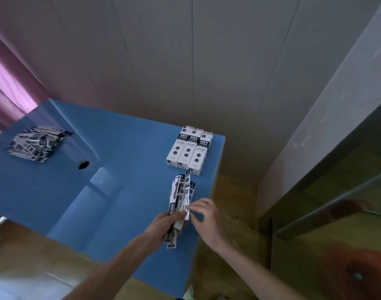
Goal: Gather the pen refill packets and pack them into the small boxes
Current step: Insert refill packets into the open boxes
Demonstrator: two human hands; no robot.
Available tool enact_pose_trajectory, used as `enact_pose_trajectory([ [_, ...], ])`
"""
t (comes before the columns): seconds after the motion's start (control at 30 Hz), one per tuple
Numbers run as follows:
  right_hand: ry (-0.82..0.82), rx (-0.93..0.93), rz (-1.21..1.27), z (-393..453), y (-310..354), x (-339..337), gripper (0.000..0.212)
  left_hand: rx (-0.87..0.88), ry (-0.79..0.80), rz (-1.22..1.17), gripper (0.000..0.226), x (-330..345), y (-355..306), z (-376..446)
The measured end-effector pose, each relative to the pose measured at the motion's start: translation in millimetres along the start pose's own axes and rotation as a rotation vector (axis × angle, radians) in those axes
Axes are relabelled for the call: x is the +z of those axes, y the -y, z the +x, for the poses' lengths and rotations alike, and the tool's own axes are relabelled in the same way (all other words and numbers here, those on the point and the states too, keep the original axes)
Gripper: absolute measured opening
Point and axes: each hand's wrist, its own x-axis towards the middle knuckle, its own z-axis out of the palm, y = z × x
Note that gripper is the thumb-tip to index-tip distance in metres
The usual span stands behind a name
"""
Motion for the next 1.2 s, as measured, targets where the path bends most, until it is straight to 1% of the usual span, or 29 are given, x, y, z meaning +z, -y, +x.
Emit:
enact_pose_trajectory([
  [0.13,0.101,-0.027,-0.057,7,-3,4,0.035,0.020,-0.015,0.024,0.019,-5,-3,5],
  [0.2,0.073,0.011,-0.030,13,-1,4,0.034,0.043,-0.050,0.006,0.018,-9,-4,9],
  [0.27,0.003,0.197,0.151,22,7,2,0.025,0.043,-0.061,0.018,0.022,-15,-7,12],
  [0.3,0.002,0.312,0.282,31,11,-1,0.021,0.035,-0.050,0.033,0.023,-18,-10,12],
  [0.37,0.091,0.529,0.518,55,16,-7,0.023,0.022,0.000,0.070,0.023,-25,-15,12],
  [0.4,0.142,0.604,0.566,66,16,-10,0.026,0.013,0.032,0.091,0.024,-29,-18,11],
  [0.47,0.212,0.669,0.562,83,15,-12,0.036,0.000,0.096,0.134,0.026,-36,-22,10],
  [0.53,0.241,0.681,0.573,93,12,-10,0.035,-0.011,0.139,0.140,0.024,-43,-26,12],
  [0.6,0.243,0.674,0.598,101,12,-8,0.031,-0.022,0.153,0.091,0.022,-49,-32,15],
  [0.67,0.223,0.702,0.599,108,15,-5,0.038,-0.019,0.171,0.078,0.022,-54,-39,17],
  [0.73,0.227,0.756,0.581,112,18,-2,0.051,0.002,0.183,0.150,0.023,-57,-46,19],
  [0.77,0.243,0.773,0.575,114,17,0,0.054,0.025,0.195,0.203,0.023,-58,-49,20],
  [0.83,0.242,0.767,0.596,116,17,2,0.047,0.069,0.234,0.273,0.024,-59,-54,22],
  [0.9,0.167,0.727,0.624,119,15,4,0.041,0.092,0.268,0.276,0.026,-59,-60,25],
  [1.0,0.056,0.687,0.590,129,9,3,0.040,0.091,0.298,0.239,0.026,-58,-68,32],
  [1.03,0.029,0.672,0.583,133,8,1,0.043,0.079,0.303,0.220,0.024,-57,-71,34],
  [1.1,-0.004,0.654,0.599,141,6,-5,0.054,0.057,0.308,0.185,0.021,-54,-76,39],
  [1.2,-0.022,0.585,0.590,153,4,-18,0.049,0.056,0.311,0.166,0.024,-48,-85,48],
])
